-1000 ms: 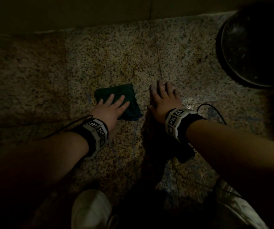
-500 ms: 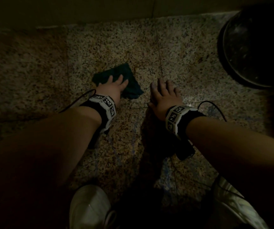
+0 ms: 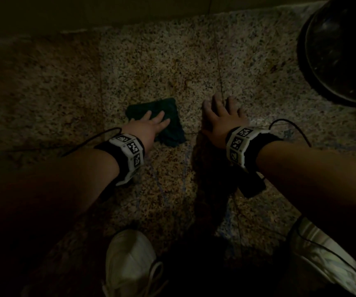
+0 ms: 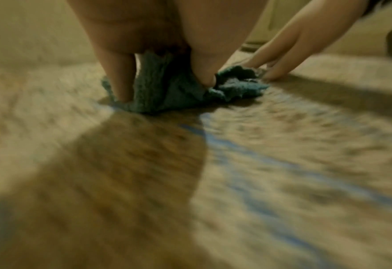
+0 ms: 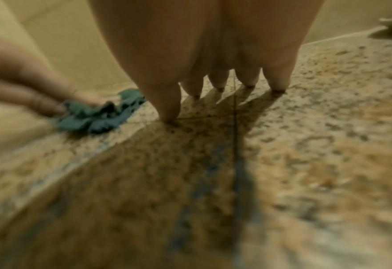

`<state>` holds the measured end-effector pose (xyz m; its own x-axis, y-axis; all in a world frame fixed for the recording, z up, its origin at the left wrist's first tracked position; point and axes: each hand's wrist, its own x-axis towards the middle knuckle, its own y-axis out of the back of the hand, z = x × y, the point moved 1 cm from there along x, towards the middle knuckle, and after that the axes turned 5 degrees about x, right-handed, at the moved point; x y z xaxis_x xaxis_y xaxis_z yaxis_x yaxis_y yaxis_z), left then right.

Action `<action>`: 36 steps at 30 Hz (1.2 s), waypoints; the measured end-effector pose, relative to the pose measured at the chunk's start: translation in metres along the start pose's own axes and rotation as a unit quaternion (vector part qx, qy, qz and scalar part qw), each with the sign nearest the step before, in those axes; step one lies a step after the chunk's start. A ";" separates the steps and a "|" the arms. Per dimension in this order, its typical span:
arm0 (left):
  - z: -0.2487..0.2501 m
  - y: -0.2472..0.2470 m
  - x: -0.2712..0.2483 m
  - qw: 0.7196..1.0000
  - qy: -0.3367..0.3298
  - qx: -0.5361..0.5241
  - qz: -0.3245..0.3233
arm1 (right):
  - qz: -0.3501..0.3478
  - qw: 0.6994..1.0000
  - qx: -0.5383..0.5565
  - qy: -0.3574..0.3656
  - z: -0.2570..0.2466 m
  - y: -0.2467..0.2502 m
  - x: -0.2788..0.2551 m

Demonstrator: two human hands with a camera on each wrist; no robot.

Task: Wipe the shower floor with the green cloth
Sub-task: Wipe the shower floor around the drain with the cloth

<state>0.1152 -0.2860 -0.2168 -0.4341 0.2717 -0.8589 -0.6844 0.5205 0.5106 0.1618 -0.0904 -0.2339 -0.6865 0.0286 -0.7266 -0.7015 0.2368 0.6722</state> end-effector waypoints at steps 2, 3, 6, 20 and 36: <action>-0.010 0.012 0.013 1.000 0.012 -0.006 -0.008 | 0.002 1.000 -0.005 0.005 0.001 0.000 0.000; -0.014 0.019 0.020 1.000 0.021 -0.020 -0.007 | 0.000 1.000 -0.008 0.006 0.001 0.001 0.001; -0.015 0.039 0.029 0.997 0.038 -0.061 0.003 | -0.009 1.000 -0.014 0.001 0.002 0.002 0.003; -0.010 -0.029 -0.012 0.999 0.019 -0.045 -0.012 | -0.006 0.999 0.034 -0.021 -0.008 0.016 0.000; -0.029 0.018 0.005 0.993 0.087 -0.079 0.030 | -0.049 0.997 -0.026 0.051 -0.031 0.006 -0.009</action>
<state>0.0838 -0.2984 -0.2105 -0.5618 0.1461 -0.8143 -0.7324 0.3699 0.5717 0.1577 -0.1198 -0.2189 -0.6275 -0.0918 -0.7732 -0.7738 0.1832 0.6063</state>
